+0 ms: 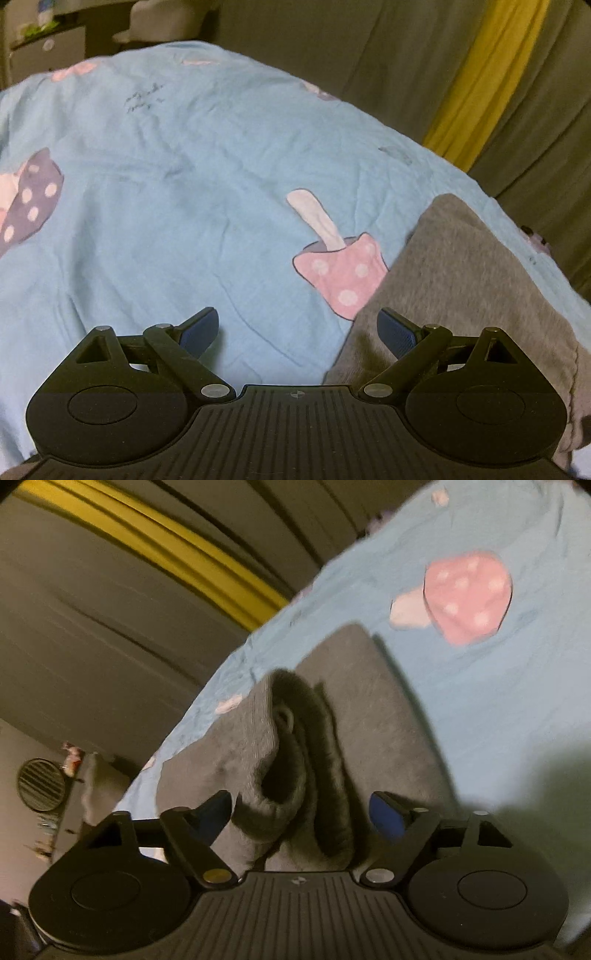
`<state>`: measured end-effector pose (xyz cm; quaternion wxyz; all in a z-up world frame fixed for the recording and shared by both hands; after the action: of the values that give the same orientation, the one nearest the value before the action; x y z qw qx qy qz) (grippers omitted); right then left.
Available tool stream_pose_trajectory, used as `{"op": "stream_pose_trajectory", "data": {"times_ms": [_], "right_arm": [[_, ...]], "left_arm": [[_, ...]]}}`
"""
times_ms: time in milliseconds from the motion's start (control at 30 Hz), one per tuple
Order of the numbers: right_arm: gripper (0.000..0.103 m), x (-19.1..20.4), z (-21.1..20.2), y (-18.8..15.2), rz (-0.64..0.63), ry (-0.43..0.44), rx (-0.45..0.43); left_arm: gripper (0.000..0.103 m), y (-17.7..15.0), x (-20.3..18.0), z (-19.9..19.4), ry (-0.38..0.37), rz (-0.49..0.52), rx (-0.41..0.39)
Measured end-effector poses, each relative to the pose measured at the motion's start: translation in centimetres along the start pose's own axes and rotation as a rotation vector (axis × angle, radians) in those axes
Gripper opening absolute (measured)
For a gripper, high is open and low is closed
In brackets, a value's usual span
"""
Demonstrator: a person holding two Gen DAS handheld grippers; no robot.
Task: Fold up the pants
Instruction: 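Grasp the folded sweatpants end with the right gripper and lift it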
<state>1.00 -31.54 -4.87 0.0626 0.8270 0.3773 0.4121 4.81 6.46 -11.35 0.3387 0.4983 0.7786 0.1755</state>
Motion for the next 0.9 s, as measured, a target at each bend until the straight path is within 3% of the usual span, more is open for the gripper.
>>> {"op": "stream_pose_trajectory", "data": {"times_ms": [67,200,300,333,400,467,533,600,667,767,900], "right_arm": [[0.084,-0.5,0.8,-0.2,0.032,0.015,0.046],[0.099,-1.1,1.9,0.0,0.108,0.081,0.112],[0.099,-0.5,2.8,0.2,0.106,0.076,0.132],[0.096,-0.1,2.9,0.2,0.097,0.071,0.127],[0.049,0.8,2.8,0.1,0.051,0.069,0.1],[0.049,1.2,2.7,0.1,0.027,0.057,0.082],[0.056,0.9,2.9,0.1,0.051,0.07,0.092],[0.073,0.4,3.6,0.1,0.098,0.092,0.13],[0.074,0.7,4.1,0.3,0.111,0.109,0.142],[0.048,1.5,4.7,0.1,0.083,0.074,0.14],[0.044,3.1,4.4,0.2,0.012,0.028,0.09]], "left_arm": [[0.096,0.1,0.2,0.2,-0.013,-0.02,0.009],[0.096,-0.1,-0.2,0.5,-0.022,0.004,0.029],[0.096,-0.3,-0.5,0.7,-0.021,0.018,0.041],[0.096,-0.3,-0.4,0.7,-0.021,0.016,0.043],[0.096,-0.3,-0.3,0.6,-0.028,0.006,0.04],[0.096,-0.3,-0.3,0.5,-0.039,-0.002,0.034],[0.096,-0.3,-0.4,0.5,-0.047,0.003,0.033],[0.096,-0.4,-0.6,0.7,-0.051,0.013,0.042],[0.096,-0.5,-0.8,0.9,-0.052,0.019,0.051],[0.096,-0.5,-0.7,0.8,-0.056,0.01,0.048],[0.096,-0.4,-0.6,0.6,-0.078,-0.013,0.026]]}}
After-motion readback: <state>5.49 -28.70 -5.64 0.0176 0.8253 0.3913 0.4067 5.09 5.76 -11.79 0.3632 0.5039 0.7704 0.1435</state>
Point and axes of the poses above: each gripper's, at about its wrist camera, not at the fingertips, and z roughly the way its jaws point, x to its left, y to its top, the point moved 6 cm from there along z, roughly the way its jaws point, and after that the axes turned 7 degrees about -y, right-handed, at the moved point
